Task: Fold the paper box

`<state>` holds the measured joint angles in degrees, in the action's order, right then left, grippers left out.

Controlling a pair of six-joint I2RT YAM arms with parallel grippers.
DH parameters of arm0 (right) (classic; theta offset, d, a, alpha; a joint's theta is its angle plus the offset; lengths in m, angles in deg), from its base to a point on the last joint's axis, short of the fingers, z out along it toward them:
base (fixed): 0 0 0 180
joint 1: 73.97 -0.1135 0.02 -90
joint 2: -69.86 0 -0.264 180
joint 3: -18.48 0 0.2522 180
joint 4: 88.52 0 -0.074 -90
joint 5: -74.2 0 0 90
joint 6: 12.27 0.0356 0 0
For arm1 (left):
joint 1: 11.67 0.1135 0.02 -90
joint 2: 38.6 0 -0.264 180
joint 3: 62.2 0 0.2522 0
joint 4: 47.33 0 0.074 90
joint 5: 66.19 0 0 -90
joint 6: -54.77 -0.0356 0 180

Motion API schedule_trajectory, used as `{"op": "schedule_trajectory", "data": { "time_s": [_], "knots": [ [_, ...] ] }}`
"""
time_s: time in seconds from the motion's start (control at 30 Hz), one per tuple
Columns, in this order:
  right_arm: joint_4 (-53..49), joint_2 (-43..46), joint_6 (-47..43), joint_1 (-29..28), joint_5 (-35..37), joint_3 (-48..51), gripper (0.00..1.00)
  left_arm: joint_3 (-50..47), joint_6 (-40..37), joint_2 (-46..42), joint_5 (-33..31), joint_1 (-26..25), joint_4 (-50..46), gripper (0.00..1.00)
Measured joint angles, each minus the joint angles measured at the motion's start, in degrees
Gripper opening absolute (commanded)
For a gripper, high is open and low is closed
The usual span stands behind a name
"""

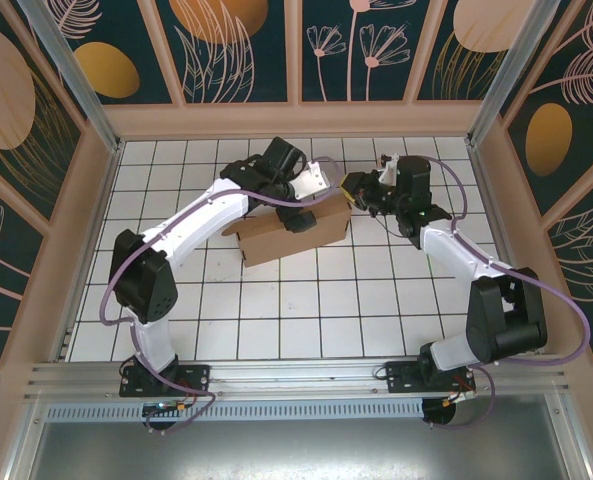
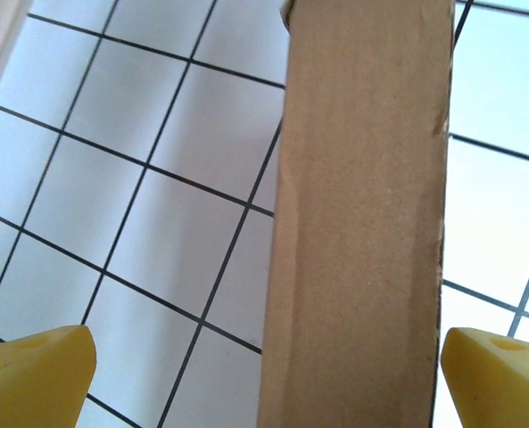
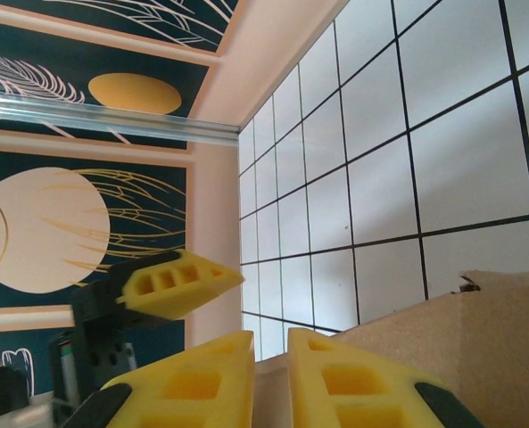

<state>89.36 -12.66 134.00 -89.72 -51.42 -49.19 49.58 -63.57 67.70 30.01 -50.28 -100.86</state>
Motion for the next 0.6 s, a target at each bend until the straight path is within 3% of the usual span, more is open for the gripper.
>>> {"op": "schedule_trajectory", "data": {
  "time_s": [0.17,0.27,0.5,0.53,0.6],
  "knots": [
    [-1.8,0.0,-1.8,0.0,0.2,-0.8,0.17,-1.4,2.8,-4.1,0.6,0.0,2.1,0.99],
    [-3.3,0.0,-3.3,-0.2,0.6,-1.7,0.16,-2.8,8.4,-7.1,-1.8,0.0,5.6,0.98],
    [-4.6,0.0,-7.5,-3.3,2.9,-3.7,0.07,-7.0,31.2,-12.4,-13.5,0.0,15.9,0.97],
    [-4.6,0.0,-7.9,-3.9,3.1,-3.7,0.04,-10.1,35.3,-13.7,-14.2,0.1,18.9,0.85],
    [-4.5,-0.2,-8.4,-5.0,3.6,-3.7,0.0,-18.1,42.6,-17.6,-14.2,0.3,24.2,0.44]
  ]
}}
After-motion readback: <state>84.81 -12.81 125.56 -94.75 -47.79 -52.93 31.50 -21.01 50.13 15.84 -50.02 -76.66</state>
